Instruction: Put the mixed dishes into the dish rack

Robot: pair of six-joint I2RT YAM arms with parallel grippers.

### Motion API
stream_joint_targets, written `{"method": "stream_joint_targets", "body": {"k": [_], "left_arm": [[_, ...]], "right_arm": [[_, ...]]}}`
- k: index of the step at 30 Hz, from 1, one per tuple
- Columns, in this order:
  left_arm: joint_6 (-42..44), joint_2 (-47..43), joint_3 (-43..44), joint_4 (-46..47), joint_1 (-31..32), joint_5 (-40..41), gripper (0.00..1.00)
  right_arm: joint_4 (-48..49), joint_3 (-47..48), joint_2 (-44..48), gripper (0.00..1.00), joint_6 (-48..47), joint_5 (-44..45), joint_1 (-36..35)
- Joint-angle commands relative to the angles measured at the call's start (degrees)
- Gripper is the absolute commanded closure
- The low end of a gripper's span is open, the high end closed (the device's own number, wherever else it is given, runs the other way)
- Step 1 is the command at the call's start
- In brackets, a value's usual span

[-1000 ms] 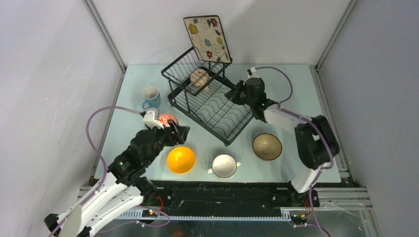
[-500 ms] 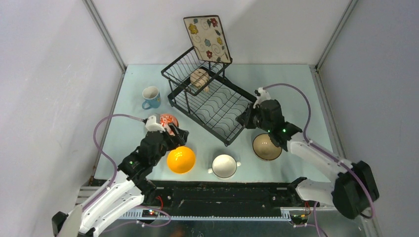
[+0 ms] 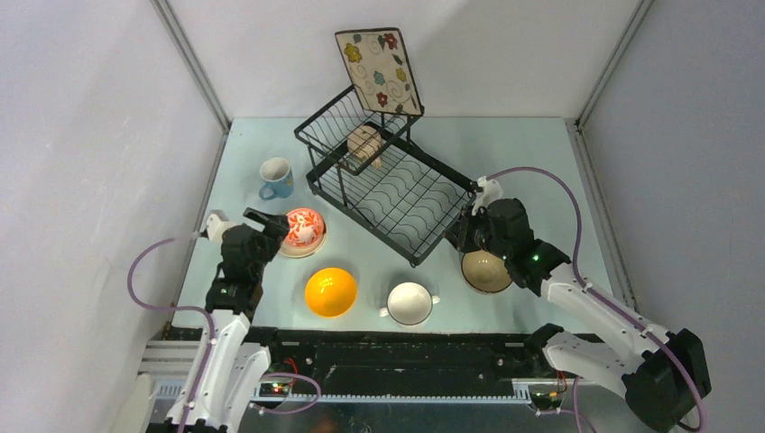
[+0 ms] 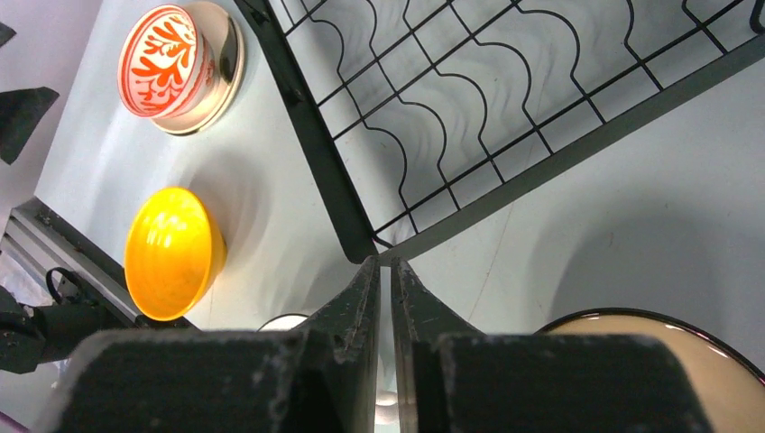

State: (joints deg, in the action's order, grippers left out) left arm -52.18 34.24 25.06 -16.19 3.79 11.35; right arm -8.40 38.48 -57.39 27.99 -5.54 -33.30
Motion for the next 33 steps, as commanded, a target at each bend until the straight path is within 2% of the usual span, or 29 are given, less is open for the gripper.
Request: {"method": "stream_joint_targets", "body": {"k": [1, 2, 6, 9, 10, 11, 16, 21, 30, 33], "left_arm": [[-7.81, 5.06, 2.23, 1.16, -5.64, 3.26, 0.08], [-7.96, 6.11, 4.73, -0.73, -5.99, 4.48, 0.03], [-6.3, 13.19, 12.39, -3.82, -6.42, 10.26, 0.0], [2.08, 19.28, 16.43, -0.33, -6.43, 10.19, 0.0], [4.72, 21.81, 18.32, 2.61, -6.43, 7.3, 0.0], [11.2, 22.97, 19.13, 5.65, -6.43, 6.28, 0.0], [22.47, 31.96, 27.02, 6.09, -6.56, 8.38, 0.0], [28.2, 43.88, 40.69, -3.89, -7.08, 9.25, 0.04], [34.61, 60.47, 53.45, -9.42, -9.43, 5.09, 0.15], [35.84, 66.16, 56.97, -10.01, -10.59, 0.79, 0.19]], "right_arm": [[-1.25, 0.02, 1.62, 0.89, -3.31, 1.14, -0.11], [-1.39, 0.02, 1.64, 0.89, -3.95, 1.01, -0.15], [-1.64, 0.02, 2.06, 0.89, -5.65, 0.36, 0.02], [-1.66, -0.03, 2.43, 0.89, -5.78, -0.1, 0.41], [-1.63, -0.01, 2.27, 0.89, -5.58, -0.39, 0.42], [-1.58, -0.05, 2.19, 0.89, -5.58, -0.76, 0.43], [-1.84, -0.07, 1.75, 0.89, -5.34, -2.48, 0.33], [-0.81, -1.12, 2.47, 0.89, -4.75, -3.83, 0.34], [-0.72, -1.26, 2.81, 0.89, -4.66, -4.26, 0.34], [-0.77, -1.5, 3.48, 0.89, -4.82, -3.88, 0.36]]}}
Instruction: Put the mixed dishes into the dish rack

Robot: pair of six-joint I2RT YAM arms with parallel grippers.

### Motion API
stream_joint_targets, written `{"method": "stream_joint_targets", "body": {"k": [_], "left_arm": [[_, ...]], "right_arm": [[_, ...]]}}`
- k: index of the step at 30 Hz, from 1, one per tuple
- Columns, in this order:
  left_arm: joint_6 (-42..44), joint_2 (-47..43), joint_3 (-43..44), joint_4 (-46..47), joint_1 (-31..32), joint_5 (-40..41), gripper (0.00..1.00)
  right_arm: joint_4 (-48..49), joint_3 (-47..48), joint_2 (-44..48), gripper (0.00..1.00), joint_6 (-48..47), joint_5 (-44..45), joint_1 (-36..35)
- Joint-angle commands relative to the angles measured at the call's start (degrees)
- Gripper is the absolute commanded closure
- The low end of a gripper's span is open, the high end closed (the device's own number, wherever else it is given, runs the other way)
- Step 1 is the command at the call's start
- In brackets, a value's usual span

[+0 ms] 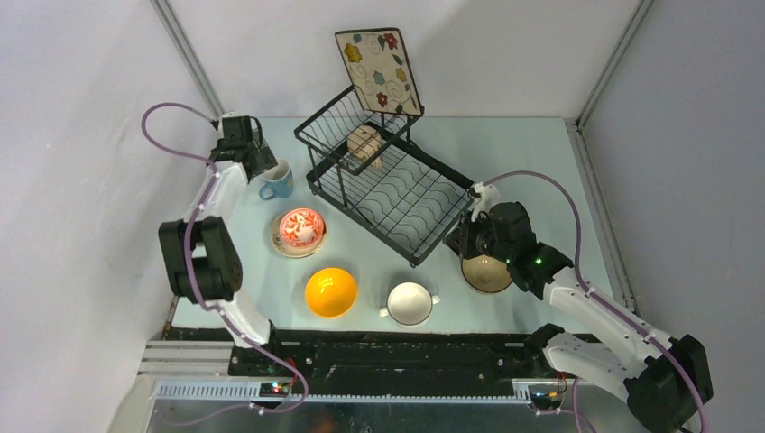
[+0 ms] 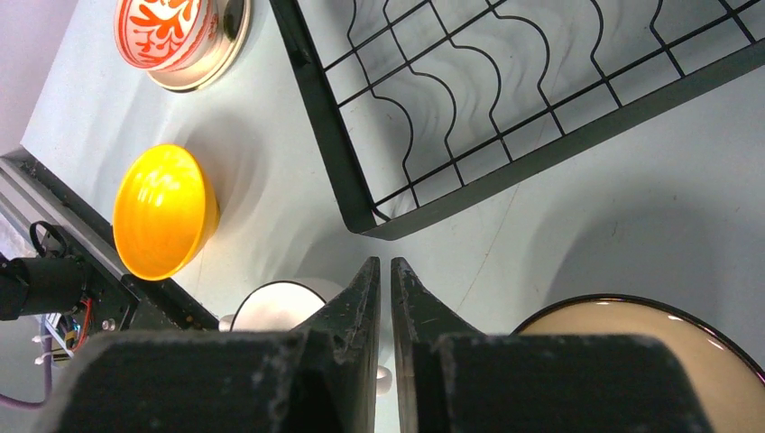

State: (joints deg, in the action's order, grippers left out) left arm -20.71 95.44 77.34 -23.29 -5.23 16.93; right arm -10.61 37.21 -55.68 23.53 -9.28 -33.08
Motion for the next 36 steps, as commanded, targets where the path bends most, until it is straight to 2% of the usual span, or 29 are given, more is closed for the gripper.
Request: {"method": "stream_joint_targets", "body": {"k": [1, 8, 10, 12, 14, 15, 16, 17, 20, 24, 30, 36], "left_arm": [[4.78, 6.0, 5.96, -3.19, -1.68, -5.41, 0.2], [5.68, 15.01, 11.38, -4.45, -2.03, -5.07, 0.22], [5.64, 16.71, 12.25, -4.45, -2.18, -5.4, 0.27], [5.42, 17.61, 12.6, -4.08, -2.27, -5.6, 0.4], [4.85, 16.76, 11.14, -1.77, -2.38, -4.26, 0.72], [4.78, 15.12, 9.07, -0.66, -2.34, -4.04, 0.81], [4.47, 14.16, 8.01, 1.24, -2.38, -3.05, 0.95], [3.99, 11.72, 5.72, 2.24, -2.4, -2.39, 0.98], [2.76, 6.1, -0.35, 6.32, -2.41, 0.8, 1.0], [-1.11, -5.64, -8.41, 9.69, -2.39, 3.92, 1.0], [-8.78, -23.11, -20.8, 16.1, -2.41, 2.22, 1.0], [-16.99, -38.19, -25.5, 15.67, -2.31, -3.07, 1.0]], "right_arm": [[1.46, -0.31, 1.83, 0.89, -0.4, 0.0, 0.13], [1.63, -0.3, 1.78, 0.89, -0.66, 0.47, 0.12], [1.57, -0.3, 1.72, 0.89, -0.68, 0.65, 0.12], [1.69, -0.3, 1.57, 0.89, -0.71, 0.82, 0.17], [1.85, -0.3, 1.42, 0.89, -0.68, 0.77, 0.14], [1.87, -0.3, 1.44, 0.89, -0.64, 0.76, 0.08], [1.85, -0.3, 1.45, 0.89, -0.6, 0.69, 0.1], [1.83, -0.3, 1.5, 0.89, -0.55, 0.63, 0.03], [1.82, -0.3, 1.55, 0.89, -0.47, 0.28, -0.09], [1.4, -0.3, 2.05, 0.89, -0.55, 0.56, -0.45], [1.46, -0.3, 2.44, 0.89, -0.34, -0.2, -0.53], [1.12, -0.3, 3.49, 0.89, 0.02, -1.49, -0.8]]}}
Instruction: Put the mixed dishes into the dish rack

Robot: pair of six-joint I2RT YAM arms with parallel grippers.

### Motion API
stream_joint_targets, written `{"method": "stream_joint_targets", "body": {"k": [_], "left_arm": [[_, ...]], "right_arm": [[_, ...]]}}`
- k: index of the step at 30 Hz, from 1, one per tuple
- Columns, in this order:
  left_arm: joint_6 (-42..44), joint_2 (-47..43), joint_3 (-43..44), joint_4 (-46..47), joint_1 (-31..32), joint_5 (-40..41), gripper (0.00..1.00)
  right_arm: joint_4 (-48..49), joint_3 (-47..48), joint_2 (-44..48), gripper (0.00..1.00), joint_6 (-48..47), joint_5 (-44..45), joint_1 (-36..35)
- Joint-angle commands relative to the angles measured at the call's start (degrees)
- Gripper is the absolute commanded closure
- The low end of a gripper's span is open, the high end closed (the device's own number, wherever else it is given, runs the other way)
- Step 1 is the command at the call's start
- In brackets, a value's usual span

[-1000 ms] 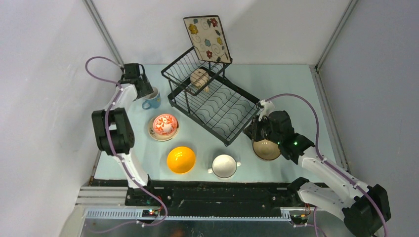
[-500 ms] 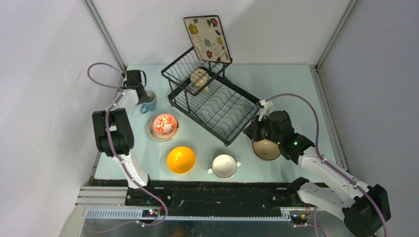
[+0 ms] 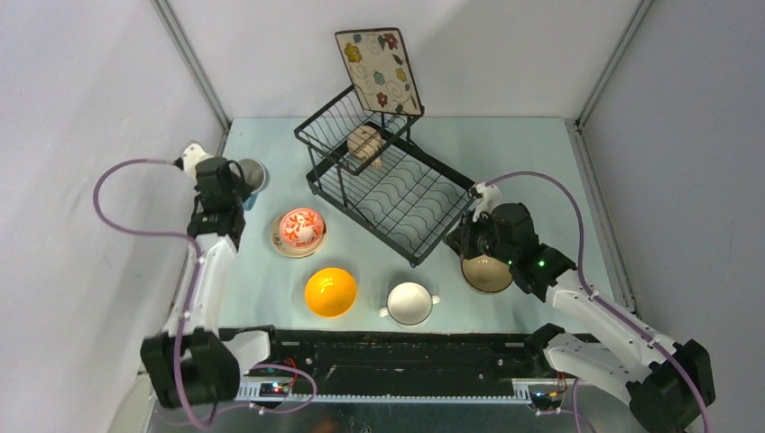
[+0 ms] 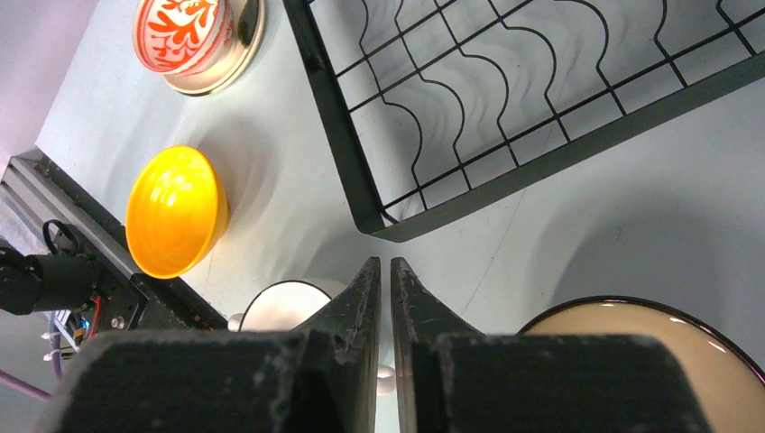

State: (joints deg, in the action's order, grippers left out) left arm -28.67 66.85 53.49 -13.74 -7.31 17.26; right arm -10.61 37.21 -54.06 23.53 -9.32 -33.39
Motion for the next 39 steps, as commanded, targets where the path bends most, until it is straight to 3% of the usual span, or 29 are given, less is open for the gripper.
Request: {"method": "stream_joint_targets", "body": {"k": [1, 7, 11, 15, 17, 24, 30, 33, 35, 36, 38, 39], "left_arm": [[-10.31, -11.38, -2.4, 6.98, -0.24, -5.73, 1.0], [-19.34, -26.87, -6.82, 10.42, 0.22, -12.92, 1.0], [-24.33, -30.09, -6.08, 11.23, 0.36, -20.15, 1.0], [-30.86, -30.69, -6.83, 19.31, 1.72, -29.32, 1.0], [-32.05, -31.03, -6.61, 21.42, 5.26, -30.61, 1.0], [-30.97, -28.33, -4.69, 26.6, 30.01, -23.98, 1.0], [-36.54, -18.73, -6.51, 42.67, 40.31, -25.96, 1.0], [-40.66, -12.69, -7.09, 50.11, 43.07, -27.31, 1.0], [-43.94, -9.85, -6.93, 54.64, 44.33, -27.93, 1.0], [-45.98, -9.04, -6.79, 56.81, 44.72, -28.21, 1.0], [-48.2, -6.81, -6.41, 58.61, 45.8, -28.14, 1.0], [-49.02, -6.6, -6.11, 58.97, 46.47, -27.78, 1.0]], "right_arm": [[1.12, -0.3, 2.32, 0.89, -0.02, -1.92, -0.52], [1.97, -0.3, 4.95, 0.87, 0.48, -5.17, -0.71], [3.32, -0.3, 7.19, 0.86, 0.65, -9.05, -1.0], [5.14, -0.3, 9.2, 0.84, 1.52, -12.48, -1.48], [5.76, -0.3, 10.22, 0.83, 2.05, -14.3, -1.67], [12.26, -0.23, 13.14, 0.83, 3.99, -19.96, -3.48], [20.45, 0.18, 13.84, 0.78, 5.55, -19.58, -7.62], [24.56, 0.23, 13.06, 0.64, 6.7, -17.53, -8.96], [27.28, 0.23, 12.57, 0.5, 6.88, -17.92, -9.37], [28.0, 0.23, 12.49, 0.36, 6.27, -17.81, -9.48], [29.88, 0.0, 12.83, 0.2, 4.77, -16.8, -9.74], [30.85, -0.16, 13.1, 0.16, 4.02, -16.44, -9.74]]}}
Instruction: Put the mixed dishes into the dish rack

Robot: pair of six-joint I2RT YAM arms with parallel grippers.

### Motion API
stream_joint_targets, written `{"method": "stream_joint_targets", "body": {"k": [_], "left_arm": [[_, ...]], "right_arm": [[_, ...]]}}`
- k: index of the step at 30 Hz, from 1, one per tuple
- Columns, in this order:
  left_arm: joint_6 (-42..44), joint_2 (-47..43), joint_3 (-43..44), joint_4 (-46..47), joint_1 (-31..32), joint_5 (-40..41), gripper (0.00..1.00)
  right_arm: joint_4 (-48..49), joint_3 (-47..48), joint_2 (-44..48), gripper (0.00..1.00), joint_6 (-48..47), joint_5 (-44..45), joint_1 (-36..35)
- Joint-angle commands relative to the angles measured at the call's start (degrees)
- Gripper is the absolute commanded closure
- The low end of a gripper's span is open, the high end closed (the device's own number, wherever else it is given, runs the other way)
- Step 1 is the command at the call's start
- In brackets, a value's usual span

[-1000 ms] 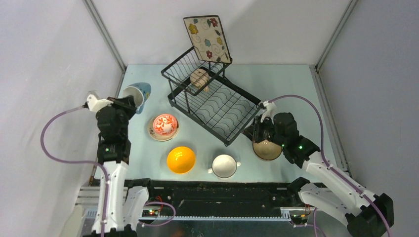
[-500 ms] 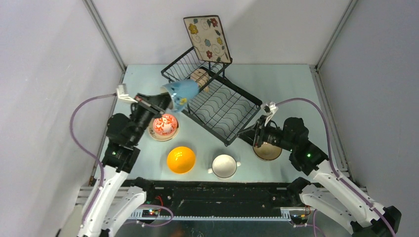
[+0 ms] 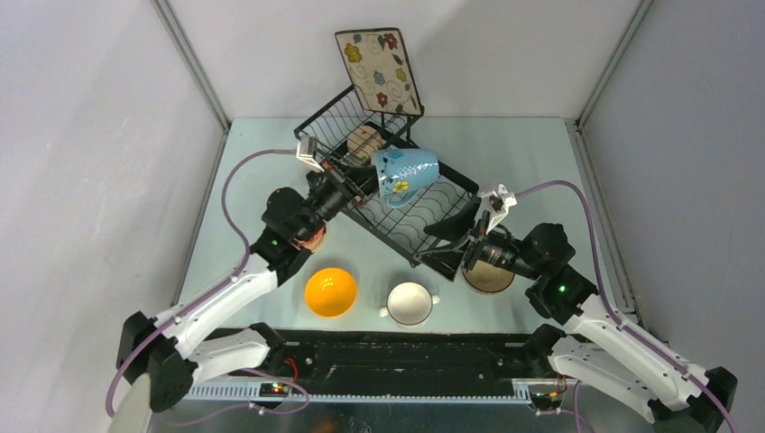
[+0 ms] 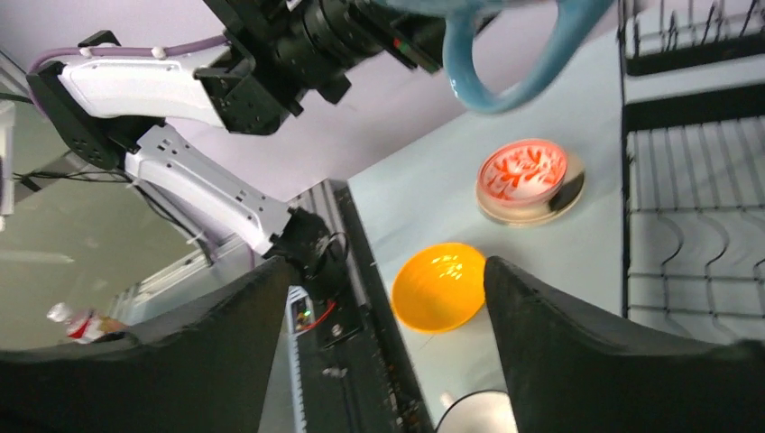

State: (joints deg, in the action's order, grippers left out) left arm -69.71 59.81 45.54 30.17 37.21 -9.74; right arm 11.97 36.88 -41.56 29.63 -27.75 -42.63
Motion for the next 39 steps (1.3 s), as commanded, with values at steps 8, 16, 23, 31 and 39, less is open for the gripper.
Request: {"method": "stream_joint_targets", "body": {"k": [8, 16, 23, 31, 39], "left_arm": [[-12.89, 2.89, 5.78, 13.87, 4.89, -3.58, 1.0], [-17.47, 5.72, 7.38, 13.98, 7.29, -4.67, 1.0], [-16.67, 8.7, 9.17, 12.64, 9.35, -4.8, 1.0], [-14.14, 8.81, 8.35, 10.96, 10.96, -3.93, 1.0], [-12.78, 8.39, 5.62, 14.27, 11.54, -2.88, 1.0]], "right_arm": [[17.89, 0.12, -0.86, 0.09, 2.83, -3.86, 6.1], [29.07, 0.38, -5.58, 0.08, 5.14, -6.06, 7.0], [28.94, 3.43, -8.42, 0.19, 4.41, -4.04, 4.88], [29.21, 3.99, -8.86, 0.6, 6.43, -3.29, 4.88], [32.25, 3.99, -9.76, 0.99, 12.57, 0.04, 5.1]]}}
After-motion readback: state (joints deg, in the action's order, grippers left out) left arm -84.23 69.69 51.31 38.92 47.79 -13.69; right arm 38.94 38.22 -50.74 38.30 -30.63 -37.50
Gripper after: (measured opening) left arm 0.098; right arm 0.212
